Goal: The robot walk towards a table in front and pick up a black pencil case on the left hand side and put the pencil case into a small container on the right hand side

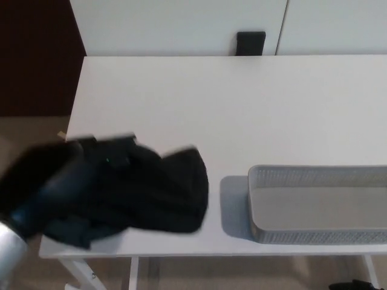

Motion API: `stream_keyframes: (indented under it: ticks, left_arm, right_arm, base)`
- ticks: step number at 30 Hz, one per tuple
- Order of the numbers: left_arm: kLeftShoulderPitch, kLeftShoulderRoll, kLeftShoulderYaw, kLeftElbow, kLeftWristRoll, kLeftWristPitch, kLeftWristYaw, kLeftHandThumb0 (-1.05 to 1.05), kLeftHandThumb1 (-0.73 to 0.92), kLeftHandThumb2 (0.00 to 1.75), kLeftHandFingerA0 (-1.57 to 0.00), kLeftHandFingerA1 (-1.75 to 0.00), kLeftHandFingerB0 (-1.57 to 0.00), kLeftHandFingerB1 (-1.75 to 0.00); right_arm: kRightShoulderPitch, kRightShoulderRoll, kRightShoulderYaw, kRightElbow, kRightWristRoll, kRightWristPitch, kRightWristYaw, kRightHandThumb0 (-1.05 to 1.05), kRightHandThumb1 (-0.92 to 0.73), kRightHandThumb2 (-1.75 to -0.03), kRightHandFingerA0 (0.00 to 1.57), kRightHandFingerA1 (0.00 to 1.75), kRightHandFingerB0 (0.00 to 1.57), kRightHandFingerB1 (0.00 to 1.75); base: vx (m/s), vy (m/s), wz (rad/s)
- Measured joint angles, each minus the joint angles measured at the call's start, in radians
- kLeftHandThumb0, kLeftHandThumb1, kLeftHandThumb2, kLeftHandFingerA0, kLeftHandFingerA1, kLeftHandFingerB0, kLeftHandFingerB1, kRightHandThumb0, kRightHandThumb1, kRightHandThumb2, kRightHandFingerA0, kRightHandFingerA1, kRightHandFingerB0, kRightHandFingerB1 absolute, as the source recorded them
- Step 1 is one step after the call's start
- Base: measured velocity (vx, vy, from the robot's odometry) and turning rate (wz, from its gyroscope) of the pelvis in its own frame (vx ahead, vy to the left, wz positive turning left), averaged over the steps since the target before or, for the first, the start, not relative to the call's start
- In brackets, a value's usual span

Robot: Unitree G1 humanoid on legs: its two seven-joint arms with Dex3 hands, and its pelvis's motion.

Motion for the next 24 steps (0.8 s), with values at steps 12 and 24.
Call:
stream_keyframes:
  ticks: [12,24]
  left_arm:
    - [-0.488,-0.075,-0.218,0.058,-0.071,0.138,-0.083,-0.32,0.64,0.61,-0.95,-1.22,-0.93,-0.72]
    - [-0.733,-0.430,-0.611,0.400,0.006,0.298,-0.056,-0.35,0.71,0.60,-1.23,-1.05,-0.93,-0.80]
  right_arm:
    - [-0.005,0.000,0.000,0.019,0.000,-0.001,0.000,-0.31,-0.61,-0.58,0.73,0.43,0.56,0.40]
    - [-0.009,0.000,0.006,0.018,-0.007,0.000,-0.004,-0.30,-0.63,-0.58,0.73,0.43,0.57,0.40]
  base:
    - [0.00,0.000,0.00]
    - [0.00,0.000,0.00]
